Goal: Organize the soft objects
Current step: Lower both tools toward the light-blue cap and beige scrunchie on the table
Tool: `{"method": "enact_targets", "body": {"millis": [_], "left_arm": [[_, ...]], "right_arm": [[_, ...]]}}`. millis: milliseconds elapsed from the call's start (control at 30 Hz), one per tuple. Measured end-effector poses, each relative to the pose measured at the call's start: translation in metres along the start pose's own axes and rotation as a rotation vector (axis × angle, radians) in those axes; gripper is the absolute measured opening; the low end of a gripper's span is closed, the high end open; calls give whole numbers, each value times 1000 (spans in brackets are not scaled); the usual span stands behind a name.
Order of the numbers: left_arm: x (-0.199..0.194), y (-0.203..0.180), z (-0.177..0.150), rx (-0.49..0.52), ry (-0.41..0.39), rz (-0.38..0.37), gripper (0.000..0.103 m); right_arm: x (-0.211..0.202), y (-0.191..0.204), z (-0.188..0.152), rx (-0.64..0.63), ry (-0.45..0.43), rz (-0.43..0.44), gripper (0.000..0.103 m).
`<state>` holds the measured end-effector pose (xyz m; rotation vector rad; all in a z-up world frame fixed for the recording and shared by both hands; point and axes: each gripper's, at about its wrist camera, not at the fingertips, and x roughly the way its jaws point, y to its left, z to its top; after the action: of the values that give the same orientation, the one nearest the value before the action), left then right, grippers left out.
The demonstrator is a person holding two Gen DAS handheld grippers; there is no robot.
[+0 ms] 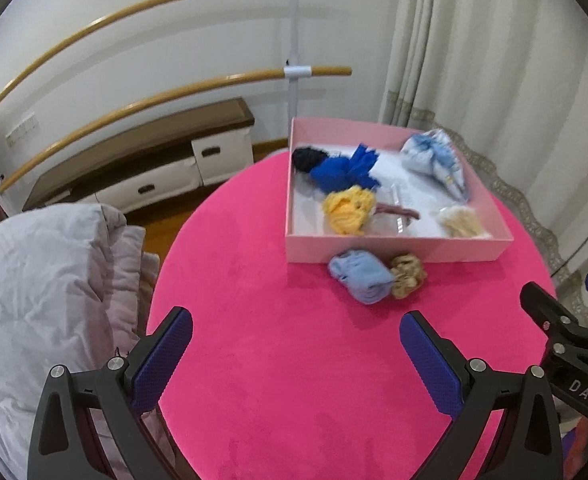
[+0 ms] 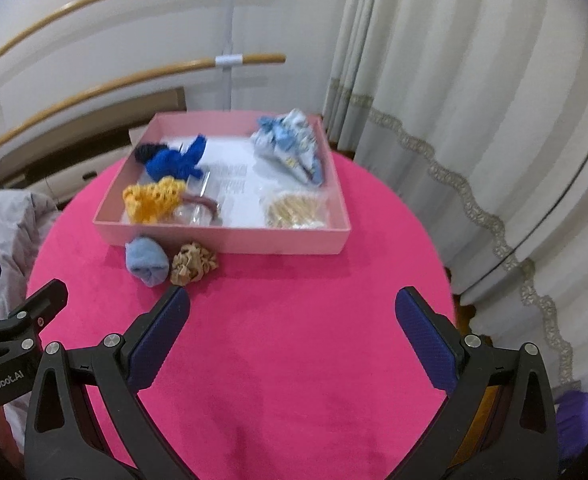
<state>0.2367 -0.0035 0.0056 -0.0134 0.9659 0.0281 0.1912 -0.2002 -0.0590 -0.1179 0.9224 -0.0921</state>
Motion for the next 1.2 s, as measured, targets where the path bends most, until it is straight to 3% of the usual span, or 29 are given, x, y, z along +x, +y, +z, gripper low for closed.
{"method": "enact_targets", "body": {"millis": [367, 833, 933, 1200], "left_arm": [[80, 25, 16, -33, 94, 26, 103], [137, 56, 21, -101, 132, 13, 103], [145, 60, 19, -118, 141, 6, 103], [162, 59, 14, -129, 127, 6, 103]], "right_arm": [[63, 36, 12, -43, 130, 32, 103], [118, 56, 17, -8, 177, 64, 103], [125, 53, 16, 17, 161, 53, 103], [138, 43, 10, 110, 104, 132, 101]]}}
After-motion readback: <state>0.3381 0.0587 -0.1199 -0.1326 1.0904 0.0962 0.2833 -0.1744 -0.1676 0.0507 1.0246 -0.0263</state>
